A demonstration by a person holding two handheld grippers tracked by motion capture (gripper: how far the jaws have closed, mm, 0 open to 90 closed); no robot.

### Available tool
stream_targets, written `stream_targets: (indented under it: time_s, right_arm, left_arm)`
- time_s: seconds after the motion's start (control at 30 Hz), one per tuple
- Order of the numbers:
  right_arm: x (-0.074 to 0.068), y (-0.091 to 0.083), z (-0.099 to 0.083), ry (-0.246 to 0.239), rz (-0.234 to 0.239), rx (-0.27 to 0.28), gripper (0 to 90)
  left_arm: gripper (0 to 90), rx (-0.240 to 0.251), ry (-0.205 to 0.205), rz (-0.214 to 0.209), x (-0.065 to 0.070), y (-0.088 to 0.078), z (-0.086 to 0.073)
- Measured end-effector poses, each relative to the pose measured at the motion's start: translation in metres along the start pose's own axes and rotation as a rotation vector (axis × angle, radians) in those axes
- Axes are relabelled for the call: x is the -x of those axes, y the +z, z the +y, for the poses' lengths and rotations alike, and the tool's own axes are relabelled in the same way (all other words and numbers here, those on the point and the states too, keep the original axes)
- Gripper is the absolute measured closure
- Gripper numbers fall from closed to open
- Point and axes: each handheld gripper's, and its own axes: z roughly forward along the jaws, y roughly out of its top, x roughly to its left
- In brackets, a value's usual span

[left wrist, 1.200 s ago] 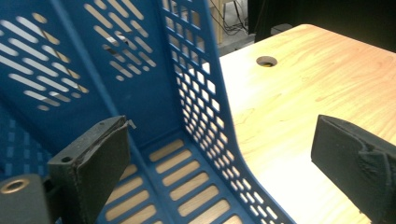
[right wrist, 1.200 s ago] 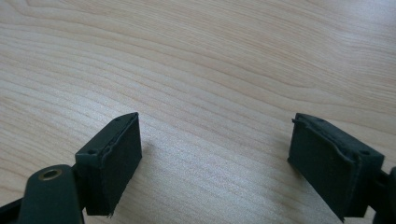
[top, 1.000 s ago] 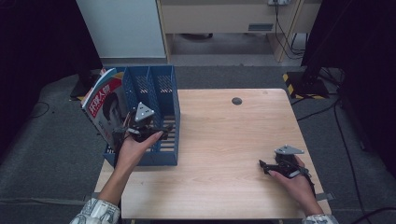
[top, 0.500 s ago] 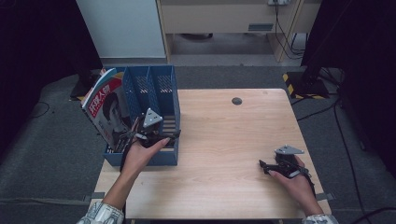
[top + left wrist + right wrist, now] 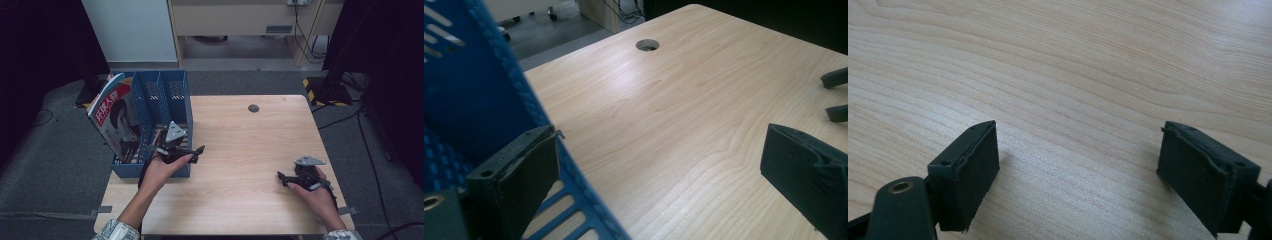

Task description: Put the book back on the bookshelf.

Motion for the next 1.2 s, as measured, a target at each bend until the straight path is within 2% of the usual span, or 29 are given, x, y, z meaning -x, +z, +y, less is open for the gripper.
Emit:
stream_targets:
  time_s: [0.2, 0.27, 0.47, 0.8, 0.97, 1.13, 1.2]
  right_arm:
    - [0.0, 0.0, 0.0, 0.0, -0.001, 0.001, 16.9]
    - [0.0, 0.0, 0.0, 0.0, 0.0, 0.001, 16.9]
    - [0.0, 0.0, 0.0, 0.0, 0.002, 0.0, 16.8]
    - [0.0, 0.0, 0.0, -0.002, 0.003, -0.001, 16.7]
    - [0.0, 0.0, 0.0, 0.0, 0.003, -0.002, 16.7]
    - [-0.001, 0.0, 0.0, 0.0, 0.004, -0.001, 16.7]
    - [-0.001, 0.0, 0.0, -0.002, 0.005, -0.002, 16.6]
  left_arm:
    - [1.7, 0.001, 0.012, -0.031, 0.017, 0.008, 0.0]
    - [1.7, -0.015, 0.03, -0.045, 0.025, 0.012, -0.001]
    - [2.0, -0.029, 0.031, -0.064, 0.039, 0.021, -0.004]
    - [3.0, -0.07, 0.049, -0.094, 0.067, 0.037, -0.009]
    - [3.1, -0.112, 0.079, -0.108, 0.081, 0.045, -0.012]
    - [3.6, -0.138, 0.082, -0.111, 0.093, 0.051, -0.014]
    - [3.7, -0.147, 0.083, -0.125, 0.098, 0.055, -0.016]
